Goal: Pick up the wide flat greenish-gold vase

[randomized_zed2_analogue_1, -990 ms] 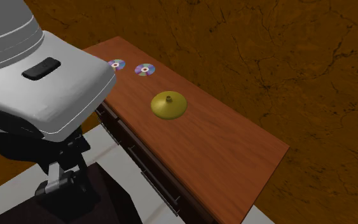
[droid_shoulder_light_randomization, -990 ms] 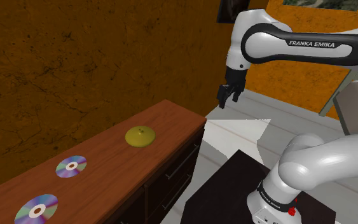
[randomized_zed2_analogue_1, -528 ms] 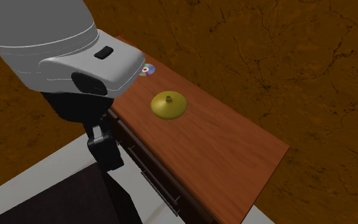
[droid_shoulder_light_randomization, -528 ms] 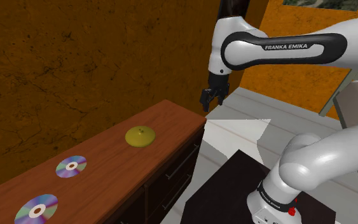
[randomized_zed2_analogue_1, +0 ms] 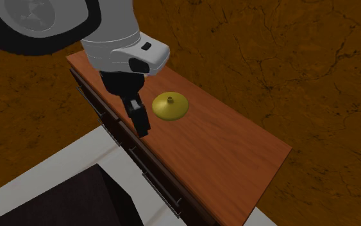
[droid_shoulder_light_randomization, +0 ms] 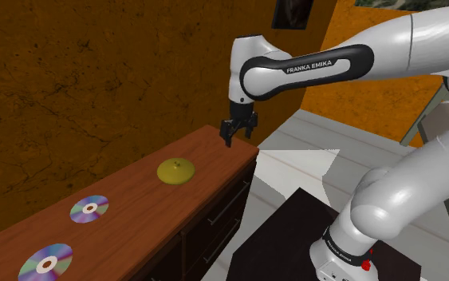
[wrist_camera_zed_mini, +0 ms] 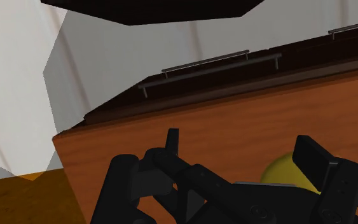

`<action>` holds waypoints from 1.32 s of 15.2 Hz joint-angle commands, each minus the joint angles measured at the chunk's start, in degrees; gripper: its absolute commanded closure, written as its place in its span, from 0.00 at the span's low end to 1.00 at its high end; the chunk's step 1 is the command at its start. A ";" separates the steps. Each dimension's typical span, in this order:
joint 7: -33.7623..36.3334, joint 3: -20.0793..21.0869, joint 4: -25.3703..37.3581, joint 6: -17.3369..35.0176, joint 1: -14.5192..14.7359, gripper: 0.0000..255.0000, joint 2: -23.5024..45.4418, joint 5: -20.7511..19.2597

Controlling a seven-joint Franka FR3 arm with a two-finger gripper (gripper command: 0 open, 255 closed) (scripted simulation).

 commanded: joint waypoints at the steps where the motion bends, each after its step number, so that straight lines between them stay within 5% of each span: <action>1: 1.99 1.25 2.52 1.64 0.26 0.00 4.14 -0.35; 17: 17.20 5.64 33.60 4.90 6.26 0.00 39.82 -9.98; 20: 17.71 5.44 34.21 5.98 6.71 0.00 41.58 -10.51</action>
